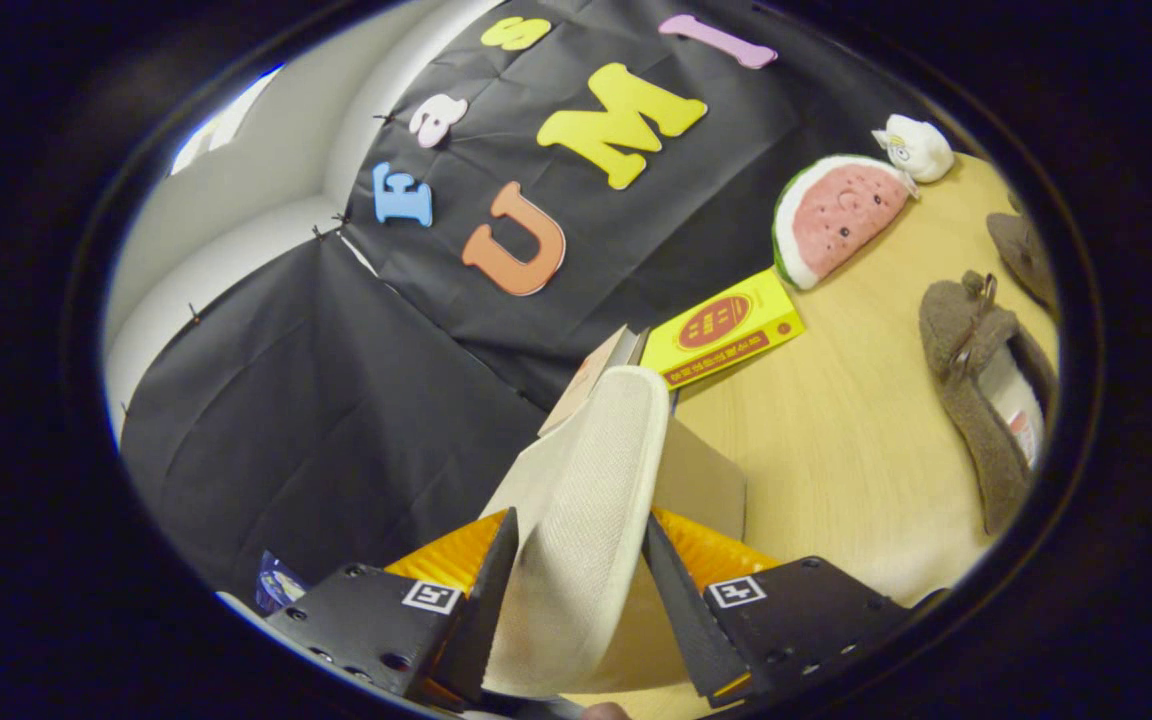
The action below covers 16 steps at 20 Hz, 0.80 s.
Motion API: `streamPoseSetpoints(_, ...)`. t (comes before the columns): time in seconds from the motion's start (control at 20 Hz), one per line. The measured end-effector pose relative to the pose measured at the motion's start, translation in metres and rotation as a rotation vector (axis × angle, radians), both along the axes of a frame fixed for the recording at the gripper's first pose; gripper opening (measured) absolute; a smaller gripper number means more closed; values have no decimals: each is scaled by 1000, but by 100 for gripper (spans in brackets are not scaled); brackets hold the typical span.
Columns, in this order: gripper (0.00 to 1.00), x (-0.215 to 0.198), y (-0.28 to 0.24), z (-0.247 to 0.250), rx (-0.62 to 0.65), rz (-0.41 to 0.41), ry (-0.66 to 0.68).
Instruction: Open the storage box then place both shoes into the box .Put the left shoe in first, then the right shoe, with the right side of both shoes facing outward in a uniform manner.
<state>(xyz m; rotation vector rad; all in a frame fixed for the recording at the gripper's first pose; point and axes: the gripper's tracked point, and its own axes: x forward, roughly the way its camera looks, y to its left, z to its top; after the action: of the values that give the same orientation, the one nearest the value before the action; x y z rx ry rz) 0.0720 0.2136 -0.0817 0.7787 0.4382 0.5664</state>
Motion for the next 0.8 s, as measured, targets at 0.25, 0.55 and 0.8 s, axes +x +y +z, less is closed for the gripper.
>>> streamPoseSetpoints(0.25, 8, 4, -4, 22, -51, -32, -24)
streamPoseSetpoints(0.55, 2, -6, 15, 87, -130, 1, -129)
streamPoseSetpoints(0.8, 2, -5, 60, 143, -222, 49, -218)
